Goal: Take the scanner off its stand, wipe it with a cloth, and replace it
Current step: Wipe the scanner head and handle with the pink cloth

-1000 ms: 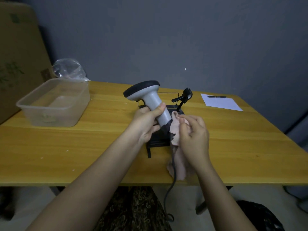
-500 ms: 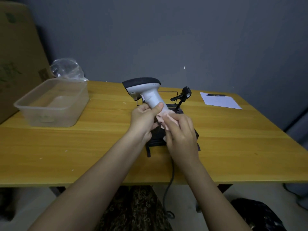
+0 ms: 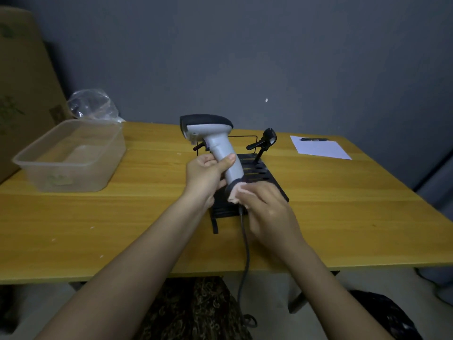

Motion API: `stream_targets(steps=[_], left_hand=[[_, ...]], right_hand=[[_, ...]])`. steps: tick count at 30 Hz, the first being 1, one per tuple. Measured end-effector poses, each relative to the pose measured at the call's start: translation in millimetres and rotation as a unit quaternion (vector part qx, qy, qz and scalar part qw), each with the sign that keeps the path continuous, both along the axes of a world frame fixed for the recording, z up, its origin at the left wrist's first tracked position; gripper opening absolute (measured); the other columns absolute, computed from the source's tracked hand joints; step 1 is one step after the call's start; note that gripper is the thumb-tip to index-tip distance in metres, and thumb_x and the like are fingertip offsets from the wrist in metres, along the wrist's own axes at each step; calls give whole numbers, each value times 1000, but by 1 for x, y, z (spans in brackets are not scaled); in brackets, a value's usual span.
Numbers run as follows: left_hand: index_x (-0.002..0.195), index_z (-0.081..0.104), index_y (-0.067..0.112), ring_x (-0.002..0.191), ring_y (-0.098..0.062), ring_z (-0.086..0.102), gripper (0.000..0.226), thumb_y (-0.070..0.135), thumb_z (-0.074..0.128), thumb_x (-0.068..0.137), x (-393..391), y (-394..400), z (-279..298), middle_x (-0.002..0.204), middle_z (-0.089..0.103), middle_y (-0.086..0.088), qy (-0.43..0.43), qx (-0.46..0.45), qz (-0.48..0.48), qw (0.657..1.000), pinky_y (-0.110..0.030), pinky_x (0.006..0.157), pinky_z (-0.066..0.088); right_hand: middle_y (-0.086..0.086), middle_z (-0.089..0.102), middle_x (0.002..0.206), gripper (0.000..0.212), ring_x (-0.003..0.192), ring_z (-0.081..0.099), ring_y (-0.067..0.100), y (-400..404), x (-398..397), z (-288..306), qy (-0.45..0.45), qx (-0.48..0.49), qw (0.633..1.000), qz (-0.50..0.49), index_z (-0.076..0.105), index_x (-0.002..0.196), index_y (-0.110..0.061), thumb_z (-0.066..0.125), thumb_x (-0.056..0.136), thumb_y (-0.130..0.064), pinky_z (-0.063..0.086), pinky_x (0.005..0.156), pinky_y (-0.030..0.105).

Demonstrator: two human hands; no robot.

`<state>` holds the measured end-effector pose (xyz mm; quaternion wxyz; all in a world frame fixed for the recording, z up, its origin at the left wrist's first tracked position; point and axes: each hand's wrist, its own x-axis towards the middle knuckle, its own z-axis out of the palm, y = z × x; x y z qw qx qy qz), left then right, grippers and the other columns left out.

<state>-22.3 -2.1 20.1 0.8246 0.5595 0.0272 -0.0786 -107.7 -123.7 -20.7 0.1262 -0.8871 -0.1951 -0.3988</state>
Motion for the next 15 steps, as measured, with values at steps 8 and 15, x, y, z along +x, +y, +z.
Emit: stream_targets(steps=[8,15], left_hand=[[108,61,-1,83,-23,71,35,8,76,77,2,-1,5,96,72,-13,-16,-7,2,1000,-30,66,61],[101,61,1,84,-24,70,27,7,74,78,-4,1,10,91,70,-10,-14,4,-9,1000,-28,61,61]], right_hand=[[13,66,99,24,95,54,28,3,-4,-1,34,10,999,1,69,92,-5,51,80,5,49,77,37],[15,64,95,22,90,53,31,-15,2,3,30,39,998,-30,69,89,-4,60,76,11,48,72,40]])
